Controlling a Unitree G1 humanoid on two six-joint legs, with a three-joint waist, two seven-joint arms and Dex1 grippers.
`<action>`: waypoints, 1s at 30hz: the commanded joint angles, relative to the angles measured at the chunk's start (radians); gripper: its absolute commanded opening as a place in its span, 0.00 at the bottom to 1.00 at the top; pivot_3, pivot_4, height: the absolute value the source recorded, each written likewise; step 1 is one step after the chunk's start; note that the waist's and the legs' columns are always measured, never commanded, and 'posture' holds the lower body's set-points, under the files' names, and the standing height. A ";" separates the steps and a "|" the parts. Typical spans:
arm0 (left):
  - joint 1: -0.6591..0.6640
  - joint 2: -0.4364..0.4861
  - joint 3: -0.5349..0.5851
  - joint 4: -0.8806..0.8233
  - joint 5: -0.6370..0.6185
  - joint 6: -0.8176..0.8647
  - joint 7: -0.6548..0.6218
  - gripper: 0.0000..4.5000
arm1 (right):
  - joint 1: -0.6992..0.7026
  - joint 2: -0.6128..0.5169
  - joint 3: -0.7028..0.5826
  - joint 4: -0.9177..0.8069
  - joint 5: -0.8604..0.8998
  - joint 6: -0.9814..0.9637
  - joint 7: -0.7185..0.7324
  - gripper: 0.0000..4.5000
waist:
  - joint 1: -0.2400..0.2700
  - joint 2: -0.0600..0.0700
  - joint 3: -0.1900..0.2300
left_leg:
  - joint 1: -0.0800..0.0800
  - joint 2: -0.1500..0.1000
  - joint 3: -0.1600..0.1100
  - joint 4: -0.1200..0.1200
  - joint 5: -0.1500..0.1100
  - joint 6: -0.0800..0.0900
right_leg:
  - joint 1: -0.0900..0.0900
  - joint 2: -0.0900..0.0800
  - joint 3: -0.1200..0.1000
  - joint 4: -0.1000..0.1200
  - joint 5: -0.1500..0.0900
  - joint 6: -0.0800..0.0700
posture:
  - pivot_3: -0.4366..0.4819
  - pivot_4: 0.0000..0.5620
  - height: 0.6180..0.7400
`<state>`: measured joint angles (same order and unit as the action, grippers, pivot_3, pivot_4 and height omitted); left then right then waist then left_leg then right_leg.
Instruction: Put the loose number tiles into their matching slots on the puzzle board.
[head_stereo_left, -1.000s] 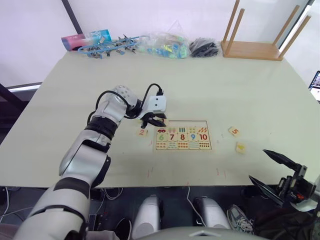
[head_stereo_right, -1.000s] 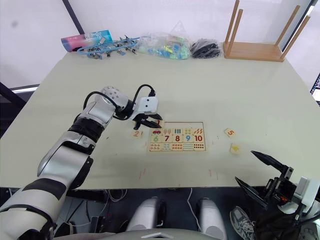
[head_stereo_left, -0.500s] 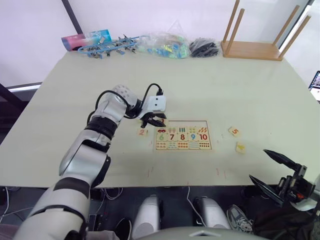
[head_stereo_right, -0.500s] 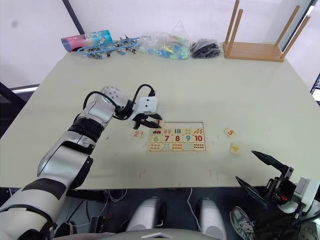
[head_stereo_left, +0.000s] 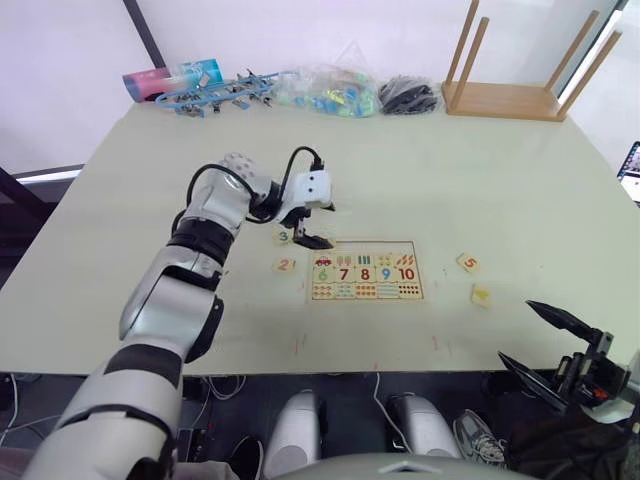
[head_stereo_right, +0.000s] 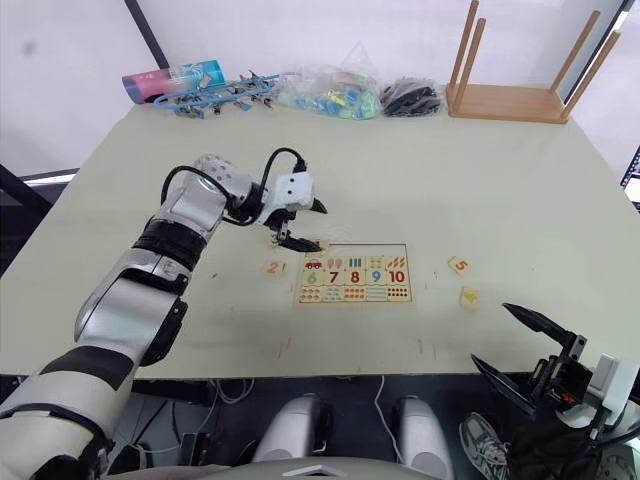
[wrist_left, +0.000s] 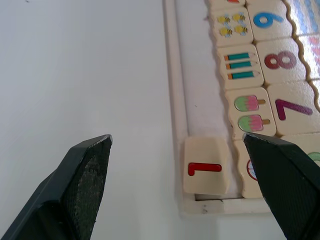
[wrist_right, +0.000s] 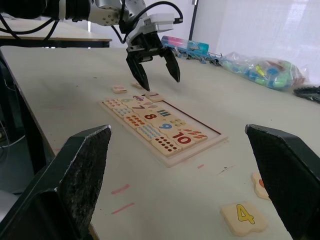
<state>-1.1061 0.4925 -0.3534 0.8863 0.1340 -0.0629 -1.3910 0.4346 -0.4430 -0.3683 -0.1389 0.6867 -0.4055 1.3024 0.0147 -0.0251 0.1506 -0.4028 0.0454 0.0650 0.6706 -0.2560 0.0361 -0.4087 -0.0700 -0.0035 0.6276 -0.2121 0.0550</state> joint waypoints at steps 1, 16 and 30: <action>-0.044 -0.009 0.034 0.052 -0.013 -0.029 0.004 0.87 | 0.006 -0.003 -0.019 -0.011 0.010 -0.020 0.002 1.00 | 0.000 0.000 0.000 | 0.000 0.000 0.000 0.000 0.000 0.000 | 0.000 0.000 0.000 0.000 0.000 0.000 | 0.48 0.27 1.00; -0.059 -0.062 0.054 0.241 0.008 -0.196 0.038 0.00 | 0.007 -0.007 -0.012 -0.021 0.007 -0.017 0.004 1.00 | 0.000 0.000 0.000 | 0.000 0.000 0.000 0.000 0.000 0.000 | 0.000 0.000 0.000 0.000 0.000 0.000 | 0.48 0.27 1.00; -0.081 -0.085 0.052 0.315 0.055 -0.254 0.076 0.00 | 0.009 -0.001 -0.010 -0.025 0.001 -0.022 -0.003 1.00 | 0.000 0.000 0.000 | 0.000 0.000 0.000 0.000 0.000 0.000 | 0.000 0.000 0.000 0.000 0.000 0.000 | 0.48 0.27 1.00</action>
<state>-1.1562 0.4059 -0.3198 1.2029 0.1916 -0.2999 -1.3217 0.4370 -0.4430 -0.3682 -0.1395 0.6827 -0.4069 1.3014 0.0143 -0.0253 0.1506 -0.4030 0.0452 0.0648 0.6707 -0.2560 0.0361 -0.4088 -0.0699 -0.0035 0.6277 -0.2119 0.0551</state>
